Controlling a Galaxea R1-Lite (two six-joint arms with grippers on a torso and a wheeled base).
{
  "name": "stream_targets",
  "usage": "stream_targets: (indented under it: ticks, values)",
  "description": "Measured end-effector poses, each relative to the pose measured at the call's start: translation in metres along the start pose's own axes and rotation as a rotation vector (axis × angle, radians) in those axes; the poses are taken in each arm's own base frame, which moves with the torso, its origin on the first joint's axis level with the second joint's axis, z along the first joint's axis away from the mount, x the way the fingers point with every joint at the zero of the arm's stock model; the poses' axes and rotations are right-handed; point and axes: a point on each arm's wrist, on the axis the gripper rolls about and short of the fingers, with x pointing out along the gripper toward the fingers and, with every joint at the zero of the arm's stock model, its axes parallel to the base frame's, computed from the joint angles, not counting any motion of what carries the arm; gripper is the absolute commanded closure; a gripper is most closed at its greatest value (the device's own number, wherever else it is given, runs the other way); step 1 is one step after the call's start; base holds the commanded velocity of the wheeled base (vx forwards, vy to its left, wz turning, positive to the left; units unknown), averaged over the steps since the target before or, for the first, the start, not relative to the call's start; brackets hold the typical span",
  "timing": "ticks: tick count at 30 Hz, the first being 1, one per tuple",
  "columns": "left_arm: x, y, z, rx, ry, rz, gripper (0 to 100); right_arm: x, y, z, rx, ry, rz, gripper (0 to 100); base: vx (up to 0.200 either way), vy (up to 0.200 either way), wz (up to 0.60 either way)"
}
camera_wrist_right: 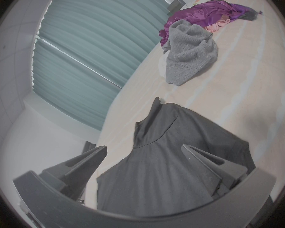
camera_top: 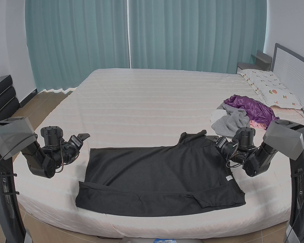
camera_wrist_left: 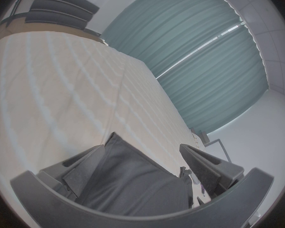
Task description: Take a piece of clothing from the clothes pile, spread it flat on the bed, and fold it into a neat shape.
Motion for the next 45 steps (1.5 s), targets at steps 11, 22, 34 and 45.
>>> stream_targets:
  ticks: [11,22,34,45]
  values:
    - [0.072,-0.010,-0.009,0.166,0.027,-0.024,0,-0.039,-0.012,-0.006,0.116,0.056,0.097,0,0.000,0.000,0.00]
    - [0.096,0.013,-0.019,0.228,-0.038,0.055,0,-0.041,-0.018,-0.013,0.114,0.061,0.108,0,0.000,0.000,0.00]
    - [0.101,0.023,-0.025,0.235,-0.022,0.075,0,-0.040,-0.019,-0.015,0.115,0.067,0.103,0,0.000,0.000,0.00]
    - [0.100,0.026,-0.023,0.232,-0.054,0.106,100,-0.040,-0.019,-0.015,0.114,0.068,0.103,0,0.000,0.000,0.00]
